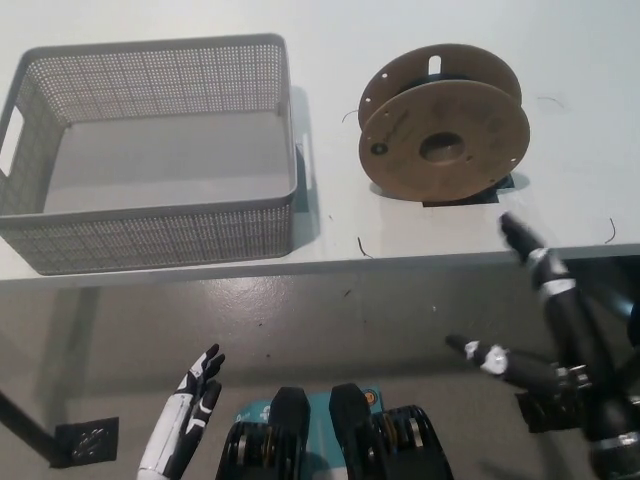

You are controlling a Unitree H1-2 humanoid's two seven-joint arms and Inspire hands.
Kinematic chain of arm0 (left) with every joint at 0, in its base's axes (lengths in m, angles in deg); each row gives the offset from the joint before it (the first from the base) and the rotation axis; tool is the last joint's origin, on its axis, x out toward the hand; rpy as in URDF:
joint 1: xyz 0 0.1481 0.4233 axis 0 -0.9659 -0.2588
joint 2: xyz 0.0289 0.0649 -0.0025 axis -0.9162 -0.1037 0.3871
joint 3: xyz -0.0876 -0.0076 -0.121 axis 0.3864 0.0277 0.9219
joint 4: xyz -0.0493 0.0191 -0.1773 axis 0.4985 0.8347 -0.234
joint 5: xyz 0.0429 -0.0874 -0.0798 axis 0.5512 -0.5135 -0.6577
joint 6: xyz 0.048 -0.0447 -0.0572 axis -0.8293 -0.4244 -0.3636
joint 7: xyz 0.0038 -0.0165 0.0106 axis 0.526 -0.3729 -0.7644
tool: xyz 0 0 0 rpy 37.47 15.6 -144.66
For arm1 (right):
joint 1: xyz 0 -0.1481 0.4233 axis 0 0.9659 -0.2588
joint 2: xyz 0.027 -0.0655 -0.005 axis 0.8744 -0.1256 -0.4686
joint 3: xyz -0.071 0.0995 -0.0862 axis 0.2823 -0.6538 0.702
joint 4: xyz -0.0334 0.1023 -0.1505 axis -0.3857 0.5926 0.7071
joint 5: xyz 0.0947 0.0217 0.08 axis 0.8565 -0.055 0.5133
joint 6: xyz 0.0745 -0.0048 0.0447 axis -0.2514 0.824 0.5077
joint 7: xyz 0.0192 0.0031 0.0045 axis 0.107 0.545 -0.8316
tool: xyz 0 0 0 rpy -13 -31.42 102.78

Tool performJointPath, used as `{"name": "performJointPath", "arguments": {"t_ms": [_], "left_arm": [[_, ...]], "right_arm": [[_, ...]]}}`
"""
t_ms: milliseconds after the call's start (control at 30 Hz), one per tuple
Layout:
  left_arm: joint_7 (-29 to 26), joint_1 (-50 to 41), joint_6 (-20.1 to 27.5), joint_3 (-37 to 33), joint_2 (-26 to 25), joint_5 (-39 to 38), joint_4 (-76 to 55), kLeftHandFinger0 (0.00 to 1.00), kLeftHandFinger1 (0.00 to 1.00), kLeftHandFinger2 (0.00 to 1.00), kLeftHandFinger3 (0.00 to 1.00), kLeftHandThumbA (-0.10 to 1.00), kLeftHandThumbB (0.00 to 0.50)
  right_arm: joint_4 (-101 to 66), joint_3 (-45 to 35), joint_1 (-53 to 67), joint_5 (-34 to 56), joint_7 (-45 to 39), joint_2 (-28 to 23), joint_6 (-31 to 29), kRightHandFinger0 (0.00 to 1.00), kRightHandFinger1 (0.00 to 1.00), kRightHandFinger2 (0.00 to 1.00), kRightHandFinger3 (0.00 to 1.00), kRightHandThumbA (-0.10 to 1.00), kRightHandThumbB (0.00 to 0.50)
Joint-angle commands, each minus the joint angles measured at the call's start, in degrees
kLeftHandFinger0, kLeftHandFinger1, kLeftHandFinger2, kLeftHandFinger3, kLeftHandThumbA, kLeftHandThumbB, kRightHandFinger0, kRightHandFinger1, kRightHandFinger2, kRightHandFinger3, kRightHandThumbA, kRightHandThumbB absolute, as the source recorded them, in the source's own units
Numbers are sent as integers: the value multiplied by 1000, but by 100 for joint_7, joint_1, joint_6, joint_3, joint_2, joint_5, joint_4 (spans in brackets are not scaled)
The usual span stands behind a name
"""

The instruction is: Use the right hand to pick up a 3d printing filament and place it into a container on the left side

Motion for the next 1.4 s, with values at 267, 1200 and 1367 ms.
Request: {"name": "performJointPath", "arguments": {"t_ms": [267,1200,1367], "left_arm": [[-117,193,616,-52,-187,139,-156,1000,1000,1000,1000,1000,308],[-58,245,616,-108,-231,173,1,1000,1000,1000,1000,1000,316],[-65,176,616,-111,-210,195,-17,1000,1000,1000,1000,1000,319]], "right_arm": [[-1801,-776,-3118,163,-966,-2249,2875,1000,1000,1000,1000,1000,412],[5284,3284,-8418,-1535,-4252,-2132,3264,1000,1000,1000,1000,1000,473],[6154,3621,-8703,-1616,-4311,-1733,3243,1000,1000,1000,1000,1000,494]]}}
